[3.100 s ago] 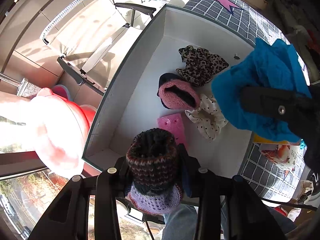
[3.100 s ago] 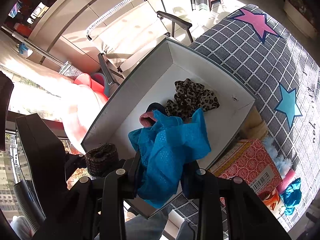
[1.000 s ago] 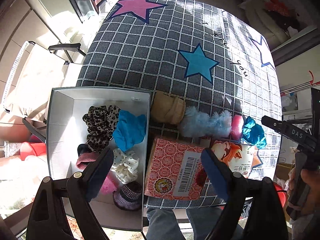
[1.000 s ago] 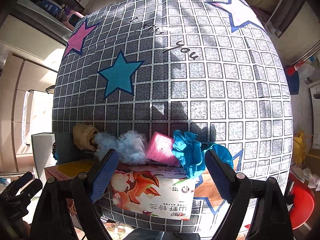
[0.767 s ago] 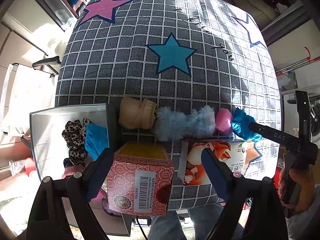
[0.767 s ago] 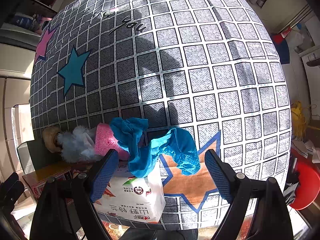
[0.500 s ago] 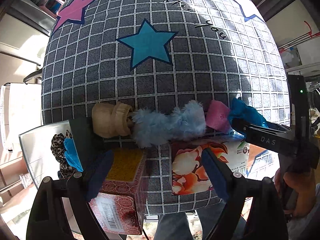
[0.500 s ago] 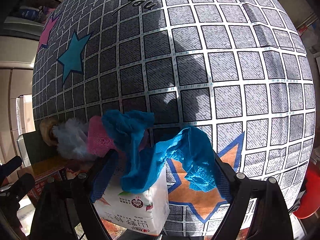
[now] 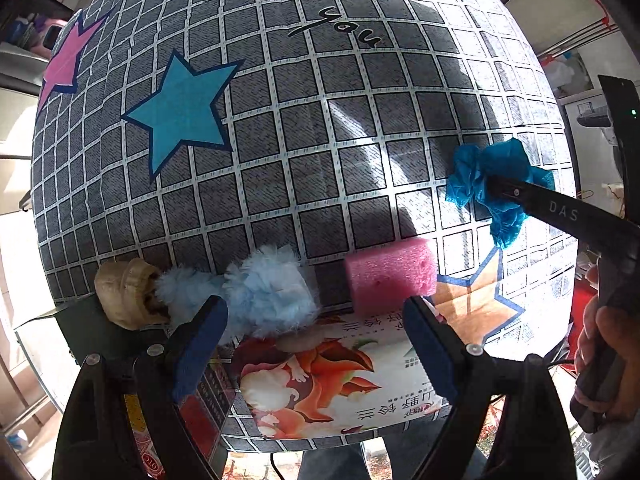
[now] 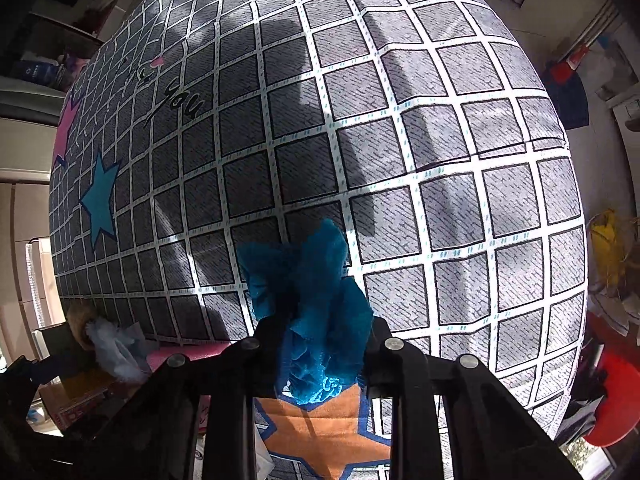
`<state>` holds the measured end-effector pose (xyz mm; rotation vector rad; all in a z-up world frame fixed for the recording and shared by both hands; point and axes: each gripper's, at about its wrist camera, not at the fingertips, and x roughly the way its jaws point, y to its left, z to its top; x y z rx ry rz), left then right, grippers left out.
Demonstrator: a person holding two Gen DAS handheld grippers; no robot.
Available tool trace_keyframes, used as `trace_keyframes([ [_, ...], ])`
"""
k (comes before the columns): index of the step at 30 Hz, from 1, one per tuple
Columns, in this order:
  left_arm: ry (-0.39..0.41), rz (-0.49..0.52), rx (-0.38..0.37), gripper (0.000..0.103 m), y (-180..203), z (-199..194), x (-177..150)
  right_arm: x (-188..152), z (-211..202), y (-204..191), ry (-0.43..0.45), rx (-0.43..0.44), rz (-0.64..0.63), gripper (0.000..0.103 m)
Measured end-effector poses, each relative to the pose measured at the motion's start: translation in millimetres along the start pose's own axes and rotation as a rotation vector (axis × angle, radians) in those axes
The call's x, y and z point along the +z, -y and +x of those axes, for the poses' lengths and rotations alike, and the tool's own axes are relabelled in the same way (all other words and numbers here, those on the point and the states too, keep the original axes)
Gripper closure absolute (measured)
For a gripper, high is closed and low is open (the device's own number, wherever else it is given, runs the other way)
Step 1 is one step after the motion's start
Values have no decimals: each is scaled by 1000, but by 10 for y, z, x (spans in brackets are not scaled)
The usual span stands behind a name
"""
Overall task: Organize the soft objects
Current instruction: 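Grasp the pink foam sponge with the left gripper while the right grasps a blue mesh bag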
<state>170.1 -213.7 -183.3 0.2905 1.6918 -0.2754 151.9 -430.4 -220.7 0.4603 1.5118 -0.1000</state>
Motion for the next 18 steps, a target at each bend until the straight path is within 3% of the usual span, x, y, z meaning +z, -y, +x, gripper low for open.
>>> trace_keyframes([
  [5,-75,69,21,12,301,278,169,50,-54,288,4,44,25,75],
  [6,-92,91,32,12,358,328,186,46,-69,302,3,41,12,65],
  [7,-107,113,44,12,416,378,203,23,-88,307,6,24,-9,43],
  [9,-142,150,83,12,515,485,227,-30,-117,302,22,4,-49,32],
  [16,-257,32,4,10,473,774,352,-81,-67,223,30,9,-88,32],
  [18,-277,29,14,7,517,843,373,-65,-21,177,28,5,-108,32],
])
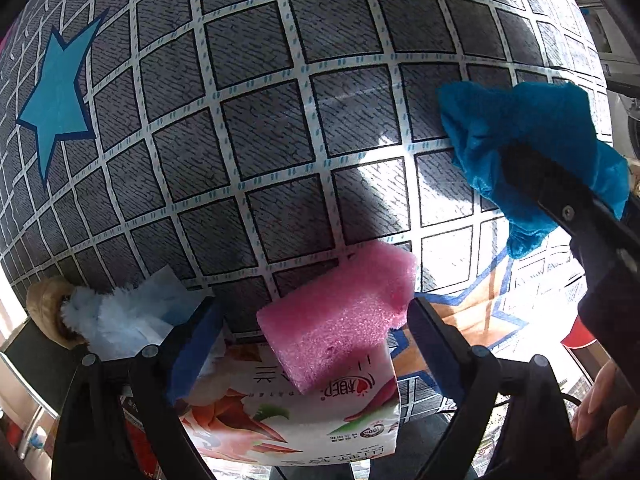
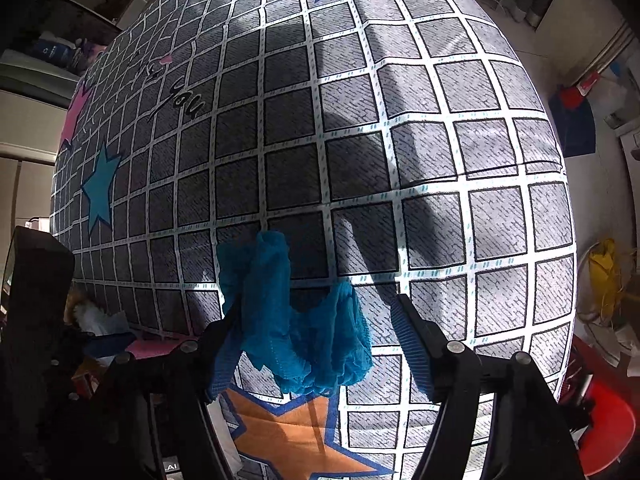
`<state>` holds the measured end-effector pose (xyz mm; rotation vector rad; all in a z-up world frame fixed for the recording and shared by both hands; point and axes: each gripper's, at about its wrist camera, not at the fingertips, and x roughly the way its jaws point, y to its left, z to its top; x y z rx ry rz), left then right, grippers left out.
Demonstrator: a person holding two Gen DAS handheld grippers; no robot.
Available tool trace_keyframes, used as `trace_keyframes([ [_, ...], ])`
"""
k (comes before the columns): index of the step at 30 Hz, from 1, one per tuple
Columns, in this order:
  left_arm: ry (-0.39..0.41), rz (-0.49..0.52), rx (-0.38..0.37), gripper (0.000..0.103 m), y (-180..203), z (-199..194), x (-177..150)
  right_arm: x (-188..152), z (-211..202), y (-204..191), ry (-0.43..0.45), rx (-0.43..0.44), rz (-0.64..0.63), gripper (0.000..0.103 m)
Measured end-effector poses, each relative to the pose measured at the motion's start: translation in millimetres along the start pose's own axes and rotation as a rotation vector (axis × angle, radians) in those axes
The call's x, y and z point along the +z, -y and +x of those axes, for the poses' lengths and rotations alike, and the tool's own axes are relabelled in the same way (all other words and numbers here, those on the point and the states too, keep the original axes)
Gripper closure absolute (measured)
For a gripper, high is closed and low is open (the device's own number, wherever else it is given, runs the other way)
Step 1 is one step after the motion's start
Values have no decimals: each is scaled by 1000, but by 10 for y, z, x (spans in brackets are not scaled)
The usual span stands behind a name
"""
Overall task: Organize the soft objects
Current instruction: 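Grasp the pink foam sponge with the left gripper while the right grasps a blue mesh bag, then carry the pink sponge and blue mesh bag in both grippers over the white box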
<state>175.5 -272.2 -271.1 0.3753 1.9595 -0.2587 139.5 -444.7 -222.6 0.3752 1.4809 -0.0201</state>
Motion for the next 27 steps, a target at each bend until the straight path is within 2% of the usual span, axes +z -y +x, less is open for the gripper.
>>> trace_keyframes([
  [2,-23,-1,21,7,23,61,19,23,66,-91,-2,-7,-14,32],
  [6,-62,-40,-10,7,11,180,-4,63,93,-174,10,3,-8,32],
  [11,3,-33,-34,8,70,84,26,132,180,-276,1,7,-18,33],
  [13,46,-9,-47,9,99,-22,41,192,235,-355,3,16,-17,59],
  [14,64,3,-50,12,105,-68,44,199,236,-356,3,27,-14,62],
  [15,72,14,-59,16,122,-86,33,203,235,-356,6,31,-15,66],
  [16,73,22,-69,21,132,-93,25,205,226,-350,6,35,-19,75],
  [17,64,28,-78,30,203,-137,74,208,222,-350,4,46,-18,78],
  [19,38,38,-94,46,323,-50,0,206,190,-339,5,64,-9,78],
  [21,69,56,-90,66,335,-67,-27,209,151,-342,15,71,-11,78],
  [23,100,58,-133,80,298,-103,-91,193,90,-320,24,77,-7,78],
  [27,223,51,-119,80,211,-345,-201,169,7,-275,40,87,21,78],
])
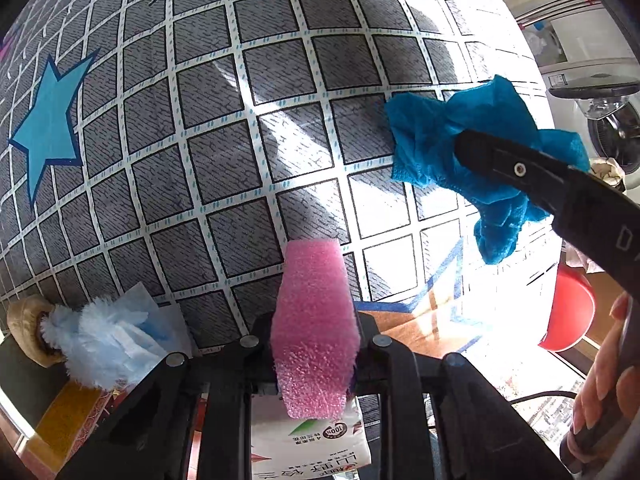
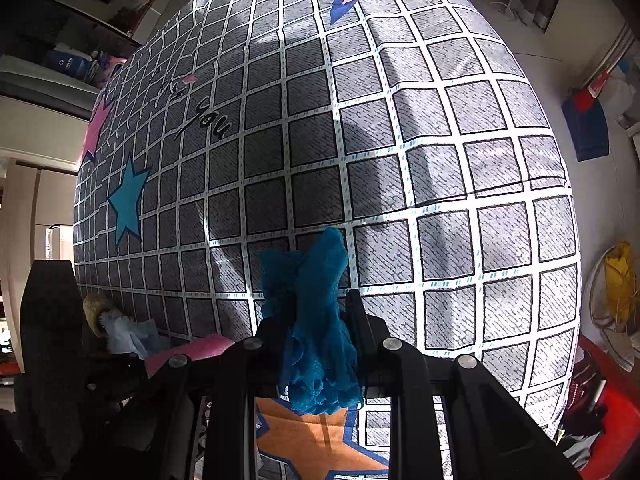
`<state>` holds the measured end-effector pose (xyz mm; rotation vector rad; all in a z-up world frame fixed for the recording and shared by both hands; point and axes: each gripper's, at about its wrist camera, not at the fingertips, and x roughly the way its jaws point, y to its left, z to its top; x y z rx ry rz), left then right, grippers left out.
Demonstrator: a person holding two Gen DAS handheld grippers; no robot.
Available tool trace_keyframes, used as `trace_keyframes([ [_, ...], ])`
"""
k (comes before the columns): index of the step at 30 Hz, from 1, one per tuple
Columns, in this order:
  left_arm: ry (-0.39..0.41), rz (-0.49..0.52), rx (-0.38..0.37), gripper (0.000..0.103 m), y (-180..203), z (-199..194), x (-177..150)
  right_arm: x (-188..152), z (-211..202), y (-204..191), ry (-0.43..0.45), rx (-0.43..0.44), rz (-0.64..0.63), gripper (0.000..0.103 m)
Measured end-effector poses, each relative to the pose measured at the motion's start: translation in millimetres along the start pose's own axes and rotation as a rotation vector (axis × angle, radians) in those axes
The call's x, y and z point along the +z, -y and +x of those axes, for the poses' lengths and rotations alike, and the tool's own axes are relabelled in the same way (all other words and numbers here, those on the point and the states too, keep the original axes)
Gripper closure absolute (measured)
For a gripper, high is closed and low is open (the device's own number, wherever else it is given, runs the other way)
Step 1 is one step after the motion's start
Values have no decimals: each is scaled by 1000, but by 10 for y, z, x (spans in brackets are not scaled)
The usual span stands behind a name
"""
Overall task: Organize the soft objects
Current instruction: 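Carry the pink sponge and blue mesh bag in both grippers over the white box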
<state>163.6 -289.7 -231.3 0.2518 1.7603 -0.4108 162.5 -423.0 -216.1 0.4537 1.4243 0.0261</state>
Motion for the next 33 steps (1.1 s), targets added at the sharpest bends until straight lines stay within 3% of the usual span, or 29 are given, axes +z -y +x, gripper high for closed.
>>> trace_keyframes([
  [5,156,23,54,80,58,-454,-78,-93,-169,-36,23,0,-1,78],
  [10,253,62,80,80,143,-780,-284,-235,-346,-97,35,3,-3,78],
  [13,289,88,85,80,192,-899,-451,-321,-415,-198,34,1,-12,78],
  [22,369,109,70,80,-129,-1005,-879,-629,-561,-540,30,-14,-52,78],
  [33,466,4,62,80,-631,-1364,-1446,-917,-699,-1184,60,-11,-140,78],
])
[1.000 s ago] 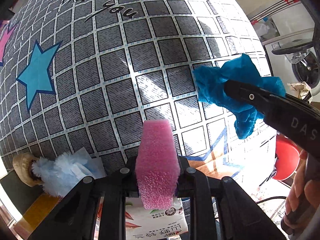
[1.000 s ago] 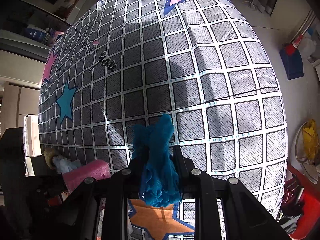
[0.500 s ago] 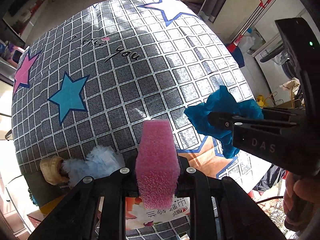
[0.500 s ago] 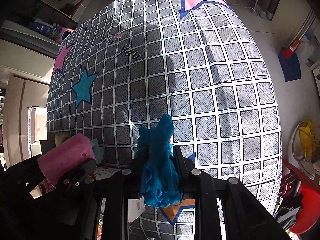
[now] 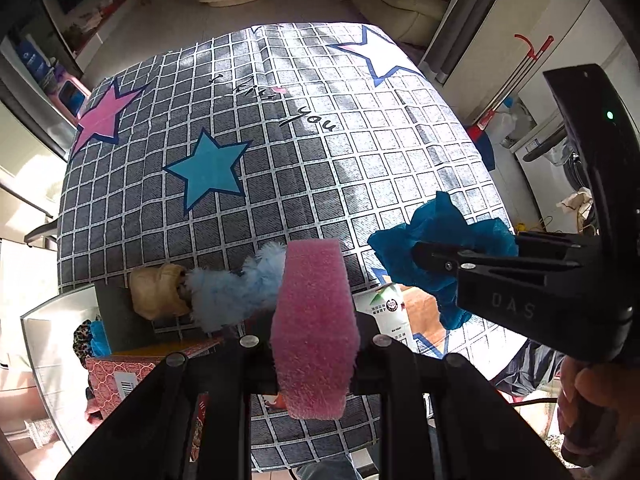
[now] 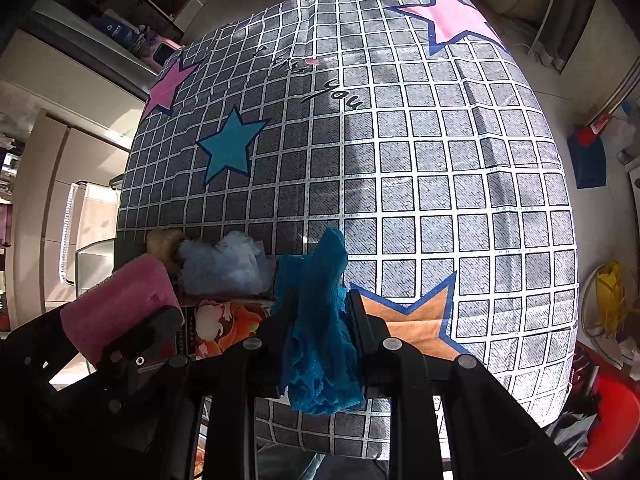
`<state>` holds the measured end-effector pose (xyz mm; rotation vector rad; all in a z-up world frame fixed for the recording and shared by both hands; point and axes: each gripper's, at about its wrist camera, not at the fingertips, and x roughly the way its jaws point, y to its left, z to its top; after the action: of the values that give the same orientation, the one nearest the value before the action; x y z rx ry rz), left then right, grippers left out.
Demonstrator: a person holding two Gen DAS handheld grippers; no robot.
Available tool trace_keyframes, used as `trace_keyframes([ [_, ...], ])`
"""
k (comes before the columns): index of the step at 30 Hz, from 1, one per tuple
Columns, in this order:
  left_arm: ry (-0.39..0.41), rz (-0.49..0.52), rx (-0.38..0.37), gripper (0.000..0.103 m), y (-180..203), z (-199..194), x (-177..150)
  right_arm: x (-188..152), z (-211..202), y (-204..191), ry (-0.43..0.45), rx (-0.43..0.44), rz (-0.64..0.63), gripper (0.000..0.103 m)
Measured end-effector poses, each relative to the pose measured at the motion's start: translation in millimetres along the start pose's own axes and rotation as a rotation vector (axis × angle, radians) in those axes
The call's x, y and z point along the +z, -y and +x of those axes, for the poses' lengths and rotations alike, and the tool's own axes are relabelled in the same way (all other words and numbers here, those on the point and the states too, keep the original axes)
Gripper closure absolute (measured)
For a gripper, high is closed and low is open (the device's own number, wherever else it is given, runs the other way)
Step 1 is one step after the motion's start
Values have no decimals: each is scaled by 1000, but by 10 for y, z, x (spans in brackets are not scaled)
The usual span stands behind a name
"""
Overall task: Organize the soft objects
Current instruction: 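Carry the pink sponge and blue mesh bag in both grippers over the white box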
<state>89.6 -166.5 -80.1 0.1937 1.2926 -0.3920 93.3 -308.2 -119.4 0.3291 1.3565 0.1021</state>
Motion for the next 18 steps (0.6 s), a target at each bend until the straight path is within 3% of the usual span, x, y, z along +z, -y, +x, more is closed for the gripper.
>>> trace_keyframes([
  [18,131,-162,39,80,-809,-577,-488,-173,-184,-1178,41,5,-213,78],
])
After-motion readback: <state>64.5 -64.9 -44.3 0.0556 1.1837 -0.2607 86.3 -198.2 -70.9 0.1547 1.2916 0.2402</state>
